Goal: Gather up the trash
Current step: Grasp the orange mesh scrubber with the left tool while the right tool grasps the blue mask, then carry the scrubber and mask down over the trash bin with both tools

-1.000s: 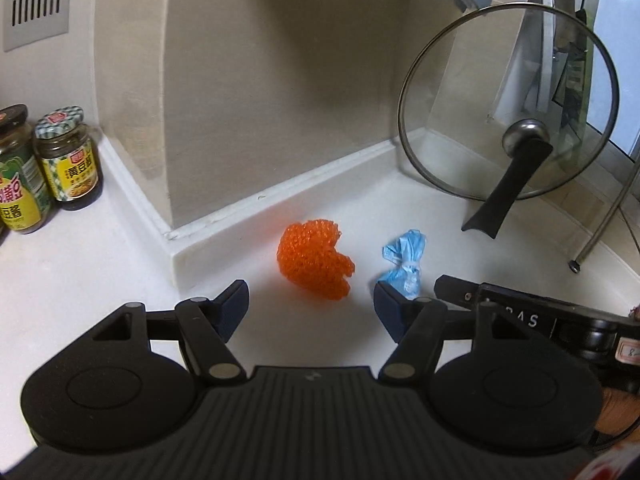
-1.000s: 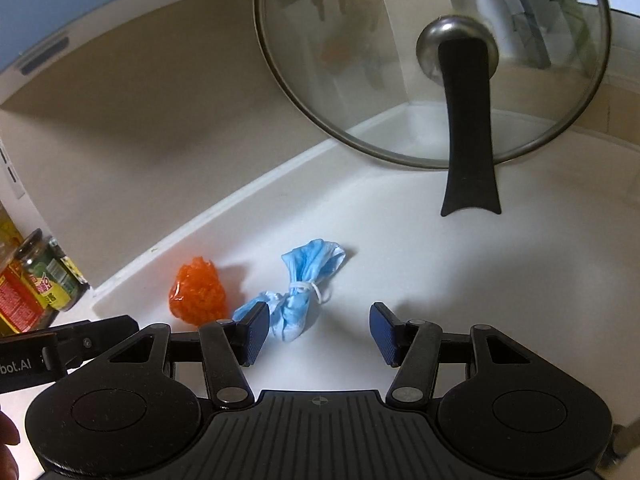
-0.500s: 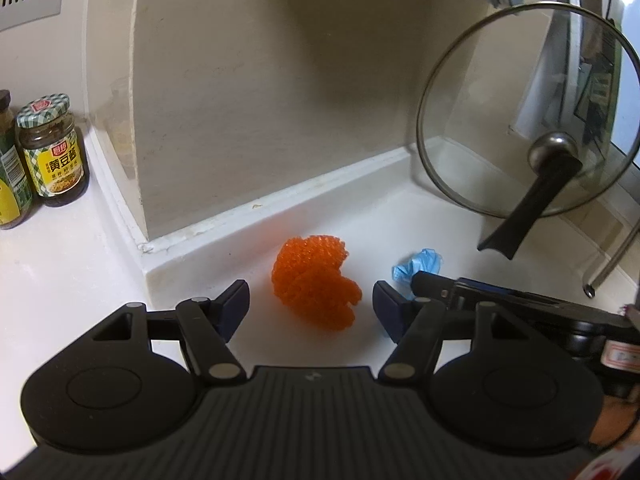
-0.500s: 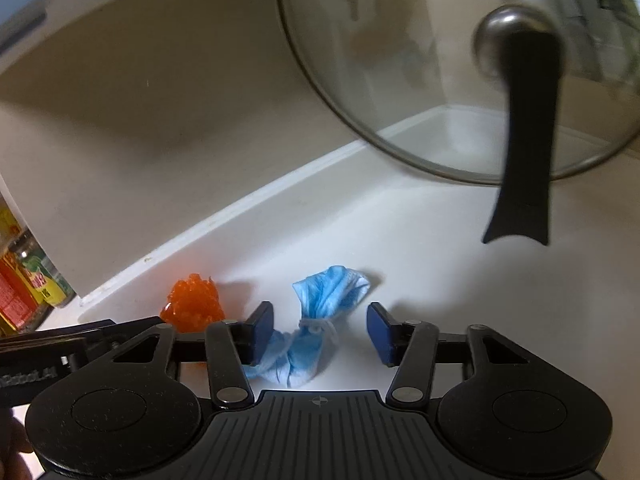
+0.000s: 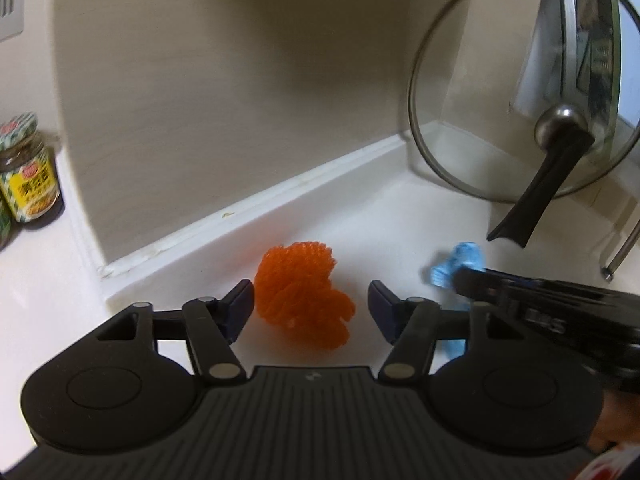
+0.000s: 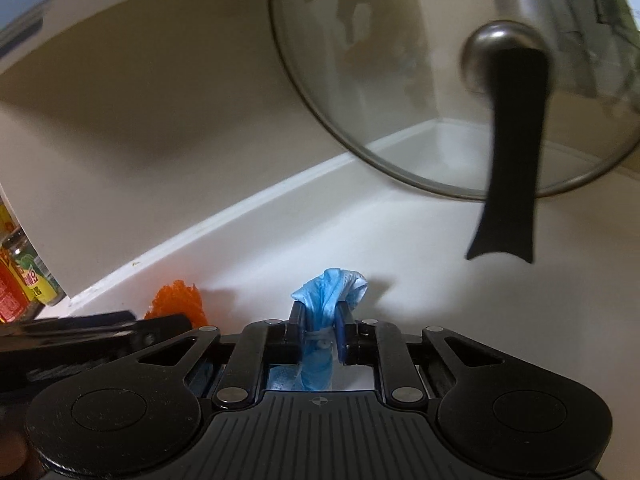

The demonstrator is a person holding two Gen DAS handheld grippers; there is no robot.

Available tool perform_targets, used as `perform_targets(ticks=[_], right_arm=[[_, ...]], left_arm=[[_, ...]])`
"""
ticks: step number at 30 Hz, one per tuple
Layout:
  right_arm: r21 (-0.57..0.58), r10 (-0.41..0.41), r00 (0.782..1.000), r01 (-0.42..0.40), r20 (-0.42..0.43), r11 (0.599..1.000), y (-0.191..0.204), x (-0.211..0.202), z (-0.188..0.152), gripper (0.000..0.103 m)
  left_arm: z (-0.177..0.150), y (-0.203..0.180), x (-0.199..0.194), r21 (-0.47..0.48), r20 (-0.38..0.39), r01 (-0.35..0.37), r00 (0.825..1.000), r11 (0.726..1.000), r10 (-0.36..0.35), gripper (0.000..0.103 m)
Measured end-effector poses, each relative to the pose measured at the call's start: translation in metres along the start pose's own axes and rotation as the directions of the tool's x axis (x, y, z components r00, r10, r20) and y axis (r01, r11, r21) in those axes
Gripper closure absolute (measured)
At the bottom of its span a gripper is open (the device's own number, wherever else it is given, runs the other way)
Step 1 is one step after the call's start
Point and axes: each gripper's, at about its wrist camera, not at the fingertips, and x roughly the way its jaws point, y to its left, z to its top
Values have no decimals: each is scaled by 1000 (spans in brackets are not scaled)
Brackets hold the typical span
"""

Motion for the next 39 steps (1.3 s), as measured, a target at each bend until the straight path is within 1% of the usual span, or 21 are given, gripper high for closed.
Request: perform_targets(ticks=[1, 3, 4, 6, 8, 11, 17, 24, 30, 33, 39], right_arm=[[5, -2, 1000, 2, -2, 1000, -1, -4, 0, 88], [12, -4, 1000, 4, -6, 1000, -4, -8, -4, 88], [13, -5, 1000, 6, -9, 1000, -4, -10, -5, 88], [18, -10, 1000, 10, -13, 1000, -6, -12, -9, 88], [22, -16, 1000, 16, -15, 1000, -8, -15, -12, 88], [31, -15, 1000, 15, -15, 999, -8, -22, -15, 88], [36, -3, 1000, 4, -11, 999, -1, -45, -25, 88], [27, -5, 1000, 5, -7, 1000, 17, -89, -47, 88], [22, -23, 1000, 22, 5, 999, 47, -145, -77, 88], [18, -29, 1000, 29, 8, 999, 66, -170, -96, 88], [1, -29, 1000, 29, 3, 1000, 107, -216, -133, 88]], left_arm=[[0, -2, 3, 15, -2, -10, 1000, 1000, 10, 46], [-1, -5, 10, 33, -12, -17, 1000, 999, 18, 51], [-1, -6, 13, 42, -17, -25, 1000, 999, 26, 58], [-3, -8, 15, 65, -15, -45, 999, 997, 46, 63], [-4, -10, 12, 79, -7, -57, 998, 995, 57, 70], [-6, -9, 1, 72, -11, -44, 999, 996, 45, 74], [-20, -5, -40, 39, -8, 9, 1000, 999, -8, 75], [-52, 7, -103, -2, -12, 58, 998, 998, -58, 75], [-87, 18, -160, -12, -15, 106, 994, 994, -106, 75], [-106, 24, -190, -2, -9, 126, 992, 992, -126, 75], [-141, 48, -250, -17, -3, 160, 987, 987, -160, 75]])
